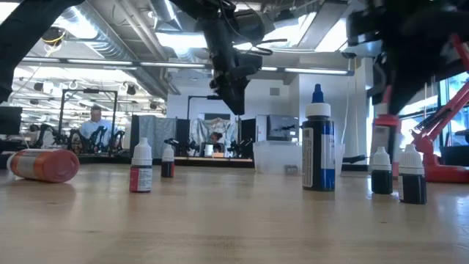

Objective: Pick & Place food coloring
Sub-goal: Put the big red food coloring bottle in the transparent bin

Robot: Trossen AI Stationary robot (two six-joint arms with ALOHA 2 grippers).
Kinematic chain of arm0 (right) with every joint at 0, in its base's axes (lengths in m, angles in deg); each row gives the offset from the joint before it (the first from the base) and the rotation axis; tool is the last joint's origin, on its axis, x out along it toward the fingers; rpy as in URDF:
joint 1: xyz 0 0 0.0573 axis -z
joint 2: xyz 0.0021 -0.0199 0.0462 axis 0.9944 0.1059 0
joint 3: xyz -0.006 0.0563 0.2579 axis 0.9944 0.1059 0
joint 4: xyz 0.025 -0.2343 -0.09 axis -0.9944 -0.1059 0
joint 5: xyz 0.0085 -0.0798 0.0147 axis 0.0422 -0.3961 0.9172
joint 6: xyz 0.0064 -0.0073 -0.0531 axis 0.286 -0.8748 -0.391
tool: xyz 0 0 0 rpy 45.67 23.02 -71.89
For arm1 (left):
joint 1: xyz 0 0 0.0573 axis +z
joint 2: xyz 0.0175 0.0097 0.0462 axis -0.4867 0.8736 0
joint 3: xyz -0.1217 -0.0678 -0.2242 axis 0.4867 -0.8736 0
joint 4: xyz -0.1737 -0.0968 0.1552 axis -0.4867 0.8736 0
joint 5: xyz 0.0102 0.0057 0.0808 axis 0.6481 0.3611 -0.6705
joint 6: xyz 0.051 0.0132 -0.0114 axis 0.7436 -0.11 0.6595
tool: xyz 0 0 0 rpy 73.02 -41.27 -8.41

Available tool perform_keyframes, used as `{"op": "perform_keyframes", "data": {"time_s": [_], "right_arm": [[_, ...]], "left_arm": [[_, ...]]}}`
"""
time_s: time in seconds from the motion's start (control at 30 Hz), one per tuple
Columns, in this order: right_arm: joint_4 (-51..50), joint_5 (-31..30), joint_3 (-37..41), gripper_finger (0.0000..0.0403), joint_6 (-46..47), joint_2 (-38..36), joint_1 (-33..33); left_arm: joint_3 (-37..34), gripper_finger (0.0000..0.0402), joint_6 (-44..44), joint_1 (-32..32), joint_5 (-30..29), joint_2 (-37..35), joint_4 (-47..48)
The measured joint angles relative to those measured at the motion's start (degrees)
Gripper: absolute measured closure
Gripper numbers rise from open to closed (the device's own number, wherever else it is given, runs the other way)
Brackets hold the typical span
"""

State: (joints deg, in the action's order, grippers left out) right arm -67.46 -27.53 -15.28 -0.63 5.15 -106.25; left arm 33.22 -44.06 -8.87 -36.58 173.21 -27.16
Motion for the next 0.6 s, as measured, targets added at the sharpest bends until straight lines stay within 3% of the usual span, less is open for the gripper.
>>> {"op": "perform_keyframes", "data": {"time_s": [0.17,0.37,0.6], "right_arm": [[0.5,-0.5,0.0,0.0284,0.0,0.0,5.9],[9.5,-7.9,0.8,0.0284,-4.6,0.0,9.2],[18.5,-7.5,3.3,0.0284,-10.6,-0.8,13.1]], "left_arm": [[0.0,0.0258,0.0,0.0,-0.2,-0.4,1.1],[0.0,0.0258,-0.3,0.2,-2.9,-3.0,2.1],[0.0,0.0258,-1.7,0.2,-5.3,-7.4,2.4]]}}
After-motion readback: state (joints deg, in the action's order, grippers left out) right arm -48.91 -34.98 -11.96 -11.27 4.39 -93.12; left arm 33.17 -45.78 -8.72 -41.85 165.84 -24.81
